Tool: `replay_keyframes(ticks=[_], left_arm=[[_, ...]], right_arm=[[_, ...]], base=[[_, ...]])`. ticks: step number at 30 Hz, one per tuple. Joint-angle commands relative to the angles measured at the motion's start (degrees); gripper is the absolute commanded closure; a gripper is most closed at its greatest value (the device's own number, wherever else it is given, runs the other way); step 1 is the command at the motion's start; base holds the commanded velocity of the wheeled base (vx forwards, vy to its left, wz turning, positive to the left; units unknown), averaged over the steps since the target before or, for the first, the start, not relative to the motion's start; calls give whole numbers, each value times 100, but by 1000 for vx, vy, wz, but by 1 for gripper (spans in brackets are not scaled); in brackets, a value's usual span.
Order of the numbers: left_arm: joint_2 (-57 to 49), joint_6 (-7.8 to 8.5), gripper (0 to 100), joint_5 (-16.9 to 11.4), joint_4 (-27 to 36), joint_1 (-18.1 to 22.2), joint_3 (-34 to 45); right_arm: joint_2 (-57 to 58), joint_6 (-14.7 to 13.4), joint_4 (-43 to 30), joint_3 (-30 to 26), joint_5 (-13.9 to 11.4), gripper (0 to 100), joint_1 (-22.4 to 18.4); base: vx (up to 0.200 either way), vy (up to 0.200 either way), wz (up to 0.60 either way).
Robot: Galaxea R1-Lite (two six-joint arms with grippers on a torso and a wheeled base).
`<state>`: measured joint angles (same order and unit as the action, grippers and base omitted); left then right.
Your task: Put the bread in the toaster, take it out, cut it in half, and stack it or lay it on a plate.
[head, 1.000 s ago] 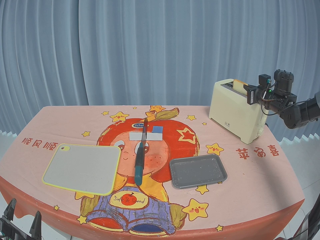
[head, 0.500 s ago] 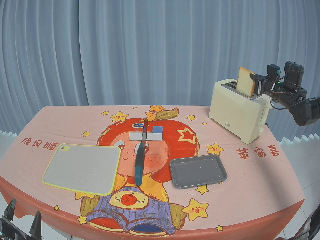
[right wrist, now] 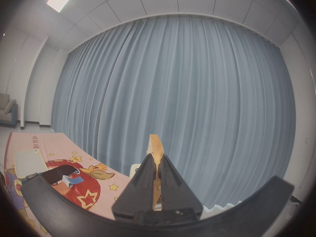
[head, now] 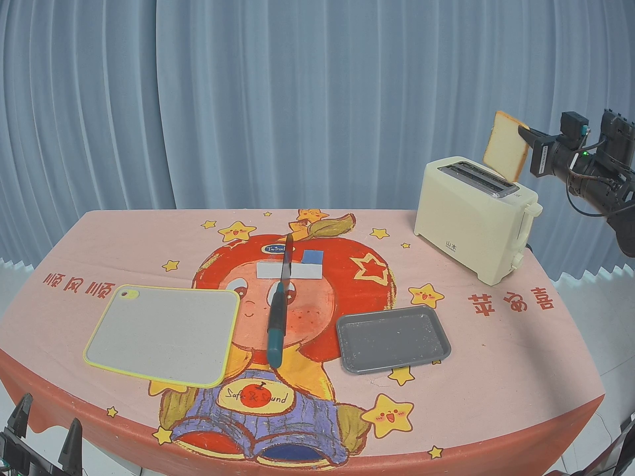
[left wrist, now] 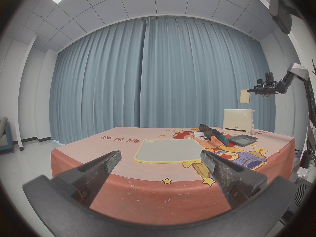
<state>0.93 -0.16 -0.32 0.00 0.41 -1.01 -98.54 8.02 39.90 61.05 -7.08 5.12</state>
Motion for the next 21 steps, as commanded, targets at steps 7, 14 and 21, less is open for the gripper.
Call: replay_keyframes(ticks=[7, 14, 21], left_arm=[[-93, -2, 0, -3, 0, 2, 101], [-93, -2, 0, 5, 0, 2, 101], [-93, -2, 0, -3, 0, 2, 101]], right_arm=[[1100, -81, 0, -761, -12, 100, 15], [1522, -697, -9, -1122, -21, 100, 156], [1864, -1048, 0, -1904, -65, 100, 182]], base=[[0, 0, 0], [0, 0, 0], [0, 0, 0]])
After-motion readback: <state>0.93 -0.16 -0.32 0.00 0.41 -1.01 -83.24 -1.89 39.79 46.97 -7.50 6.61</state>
